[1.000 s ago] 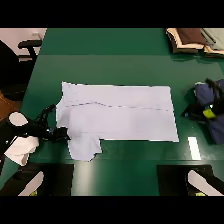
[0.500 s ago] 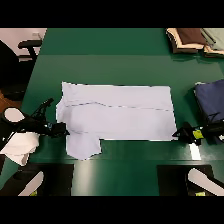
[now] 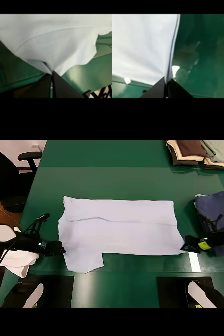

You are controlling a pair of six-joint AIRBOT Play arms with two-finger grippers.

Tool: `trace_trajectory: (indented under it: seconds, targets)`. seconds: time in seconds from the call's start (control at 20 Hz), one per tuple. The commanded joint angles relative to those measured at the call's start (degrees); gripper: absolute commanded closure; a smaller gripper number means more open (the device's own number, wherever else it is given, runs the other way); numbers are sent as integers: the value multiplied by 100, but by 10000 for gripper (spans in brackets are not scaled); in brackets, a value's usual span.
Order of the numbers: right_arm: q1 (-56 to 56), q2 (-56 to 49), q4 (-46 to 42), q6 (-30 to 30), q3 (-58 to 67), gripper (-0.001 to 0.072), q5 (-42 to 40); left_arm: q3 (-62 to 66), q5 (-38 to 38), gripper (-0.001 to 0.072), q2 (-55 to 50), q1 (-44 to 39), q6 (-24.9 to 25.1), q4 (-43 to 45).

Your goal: Fold the shirts.

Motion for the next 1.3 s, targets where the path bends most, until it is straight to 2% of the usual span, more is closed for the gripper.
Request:
trace_trajectory:
  seconds: [0.0,0.1,0.25,0.4,0.55,0.7,0.85,0.9,0.95,1.0,1.05,1.15,1.2,1.25]
  targets:
    - [59,649,-492,155,363,699,522,17,-190,682,439,2,-144,-409]
    - [236,437,-485,162,654,699,400,146,212,682,229,2,-35,-385]
    - [656,-396,-481,328,1360,699,9,713,966,682,-479,2,396,-341]
    - [981,-1375,-483,402,2337,699,-254,1587,1746,681,-1633,2,846,-332]
    - [1185,-2424,-479,431,3392,698,-286,2520,2072,680,-2933,2,1117,-334]
    - [1172,-3322,-166,505,4251,698,-297,3222,2555,678,-3998,2,1115,-348]
    - [1082,-3998,354,503,4806,694,-334,3650,2686,677,-4627,2,1099,-422]
    - [1032,-4170,511,492,4944,655,-337,3740,2708,670,-4715,2,1088,-452]
    - [997,-4299,739,428,5053,459,-337,3790,2765,470,-4734,2,1086,-520]
    - [918,-4374,946,350,5123,315,-343,3840,2800,240,-4723,4,1078,-636]
    - [824,-4387,1193,195,5143,292,-334,3934,2730,219,-4721,4,1060,-636]
    - [599,-4310,1305,20,5088,288,-168,4190,2293,222,-4719,2,1060,-643]
    - [428,-4203,1320,-20,4916,214,-138,4266,2057,370,-4719,2,1064,-758]
    - [271,-4089,1325,-22,4686,176,-146,4288,1899,591,-4721,2,1097,-866]
